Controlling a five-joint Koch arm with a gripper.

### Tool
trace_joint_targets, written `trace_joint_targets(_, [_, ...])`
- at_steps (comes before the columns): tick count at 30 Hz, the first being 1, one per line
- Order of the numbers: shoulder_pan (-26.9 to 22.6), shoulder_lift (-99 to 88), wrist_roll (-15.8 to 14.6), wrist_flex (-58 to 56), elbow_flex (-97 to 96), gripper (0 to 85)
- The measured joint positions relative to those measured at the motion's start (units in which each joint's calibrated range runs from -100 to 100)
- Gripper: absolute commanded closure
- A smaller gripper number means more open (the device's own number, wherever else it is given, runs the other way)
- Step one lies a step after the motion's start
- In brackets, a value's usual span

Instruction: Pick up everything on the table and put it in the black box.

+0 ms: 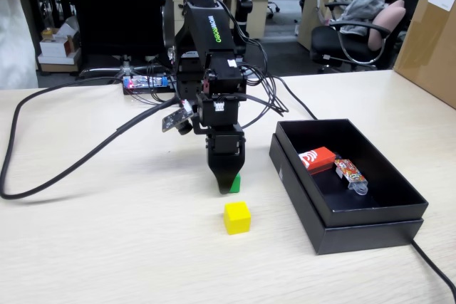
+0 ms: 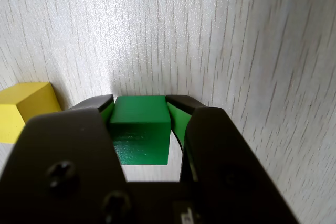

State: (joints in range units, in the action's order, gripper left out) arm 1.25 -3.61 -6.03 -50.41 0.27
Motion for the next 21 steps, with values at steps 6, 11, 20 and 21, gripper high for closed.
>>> trace_joint_targets(6, [0.05, -0.25, 0.0, 0.08, 0.0, 82.1])
trace_joint_targets(11, [-0.1, -4.56, 0.05, 0.08, -1.46, 81.9])
trace_joint_targets(20, [-4.49, -24.57, -0.15, -2.96, -1.64, 81.9])
trace_joint_targets(21, [-5.37, -26.6, -0.15, -3.37, -1.55, 81.9])
